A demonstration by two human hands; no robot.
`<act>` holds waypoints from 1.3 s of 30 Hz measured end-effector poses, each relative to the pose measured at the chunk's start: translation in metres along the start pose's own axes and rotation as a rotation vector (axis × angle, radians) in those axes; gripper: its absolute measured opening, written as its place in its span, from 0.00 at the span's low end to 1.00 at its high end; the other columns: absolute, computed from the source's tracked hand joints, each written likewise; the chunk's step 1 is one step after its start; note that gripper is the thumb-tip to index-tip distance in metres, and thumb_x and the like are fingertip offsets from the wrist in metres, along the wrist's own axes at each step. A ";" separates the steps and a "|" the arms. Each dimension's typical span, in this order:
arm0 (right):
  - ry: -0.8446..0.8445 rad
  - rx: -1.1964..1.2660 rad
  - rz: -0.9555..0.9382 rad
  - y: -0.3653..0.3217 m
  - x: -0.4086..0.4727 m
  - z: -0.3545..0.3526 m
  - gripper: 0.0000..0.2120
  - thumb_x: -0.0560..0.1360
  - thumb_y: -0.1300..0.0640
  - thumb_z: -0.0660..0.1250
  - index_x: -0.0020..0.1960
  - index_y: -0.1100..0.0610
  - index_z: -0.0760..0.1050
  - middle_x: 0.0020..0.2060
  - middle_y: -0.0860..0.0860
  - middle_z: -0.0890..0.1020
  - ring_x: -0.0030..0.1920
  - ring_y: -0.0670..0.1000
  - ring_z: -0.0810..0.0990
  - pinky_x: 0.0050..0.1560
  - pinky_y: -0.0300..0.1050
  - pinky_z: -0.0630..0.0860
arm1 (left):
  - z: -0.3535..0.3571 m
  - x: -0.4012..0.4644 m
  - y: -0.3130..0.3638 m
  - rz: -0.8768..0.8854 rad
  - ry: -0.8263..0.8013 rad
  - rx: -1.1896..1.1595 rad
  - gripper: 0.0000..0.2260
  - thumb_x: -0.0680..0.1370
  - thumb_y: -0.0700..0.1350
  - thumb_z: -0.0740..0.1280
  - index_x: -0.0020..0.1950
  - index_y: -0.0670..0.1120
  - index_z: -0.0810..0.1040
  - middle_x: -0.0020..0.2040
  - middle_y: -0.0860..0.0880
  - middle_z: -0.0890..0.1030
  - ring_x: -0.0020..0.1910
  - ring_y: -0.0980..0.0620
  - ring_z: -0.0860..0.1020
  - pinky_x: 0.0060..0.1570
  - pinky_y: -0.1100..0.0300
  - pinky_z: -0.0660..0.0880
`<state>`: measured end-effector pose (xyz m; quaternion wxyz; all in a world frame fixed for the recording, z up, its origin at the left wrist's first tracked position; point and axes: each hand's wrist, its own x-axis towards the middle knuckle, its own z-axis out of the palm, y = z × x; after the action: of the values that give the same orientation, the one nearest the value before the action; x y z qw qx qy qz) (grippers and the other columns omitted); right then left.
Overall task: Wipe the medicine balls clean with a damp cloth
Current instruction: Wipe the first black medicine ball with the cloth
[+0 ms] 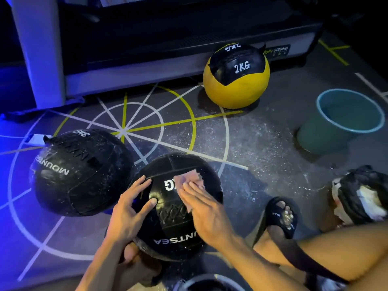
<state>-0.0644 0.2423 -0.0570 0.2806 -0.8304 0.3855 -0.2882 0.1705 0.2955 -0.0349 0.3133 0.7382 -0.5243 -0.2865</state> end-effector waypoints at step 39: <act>0.303 0.674 0.603 0.015 0.012 0.038 0.19 0.88 0.54 0.55 0.77 0.43 0.68 0.72 0.39 0.74 0.73 0.39 0.70 0.73 0.40 0.68 | 0.046 0.045 0.025 0.211 0.036 0.515 0.30 0.78 0.70 0.58 0.78 0.61 0.68 0.78 0.59 0.69 0.79 0.51 0.62 0.79 0.46 0.52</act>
<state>-0.0385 0.2336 -0.0896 0.5462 -0.4926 0.5310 -0.4208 0.1336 0.2387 -0.0494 0.1530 0.7397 -0.6482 -0.0962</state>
